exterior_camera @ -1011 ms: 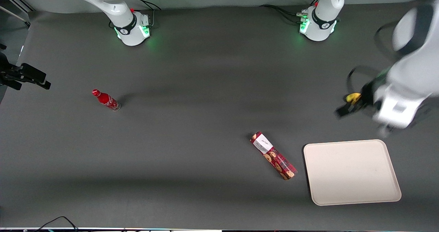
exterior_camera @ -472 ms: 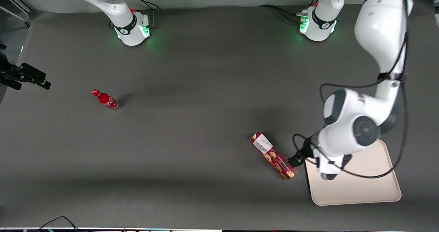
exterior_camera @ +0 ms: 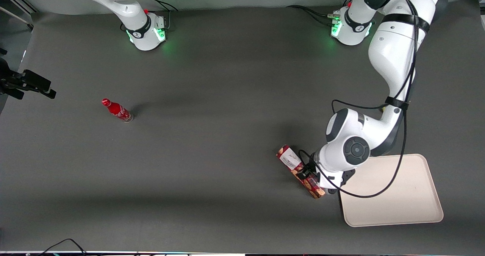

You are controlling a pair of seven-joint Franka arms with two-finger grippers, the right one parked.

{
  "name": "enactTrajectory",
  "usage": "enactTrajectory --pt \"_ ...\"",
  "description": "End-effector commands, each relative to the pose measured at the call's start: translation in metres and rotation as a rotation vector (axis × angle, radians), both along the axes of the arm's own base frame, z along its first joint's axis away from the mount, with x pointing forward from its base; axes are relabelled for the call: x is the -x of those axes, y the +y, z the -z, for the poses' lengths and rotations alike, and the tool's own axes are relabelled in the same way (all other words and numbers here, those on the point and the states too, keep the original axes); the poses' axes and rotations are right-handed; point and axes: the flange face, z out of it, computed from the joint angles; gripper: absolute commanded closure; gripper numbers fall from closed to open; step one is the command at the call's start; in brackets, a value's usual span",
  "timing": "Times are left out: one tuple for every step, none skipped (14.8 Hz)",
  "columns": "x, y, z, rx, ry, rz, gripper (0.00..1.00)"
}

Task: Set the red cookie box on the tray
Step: 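Close the left gripper around the end of the cookie box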

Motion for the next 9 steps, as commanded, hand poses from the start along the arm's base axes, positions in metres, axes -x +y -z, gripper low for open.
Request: enactTrajectory --pt "0.009 -0.006 0.001 -0.018 0.002 -0.019 1.00" --pt "0.010 -0.006 0.004 -0.020 0.005 -0.020 1.00" --pt "0.010 -0.006 0.005 -0.022 -0.008 -0.017 1.00" --pt "0.010 -0.006 0.006 -0.021 -0.013 -0.016 1.00" --pt "0.010 -0.005 0.005 -0.021 -0.013 -0.018 1.00" --pt "0.009 -0.004 0.003 -0.021 -0.010 -0.020 1.00" --pt "0.008 -0.003 -0.002 -0.018 -0.015 -0.025 1.00" --pt "0.005 -0.002 -0.009 -0.014 -0.024 -0.031 1.00" --pt "0.001 0.002 -0.018 -0.013 -0.026 -0.038 1.00"
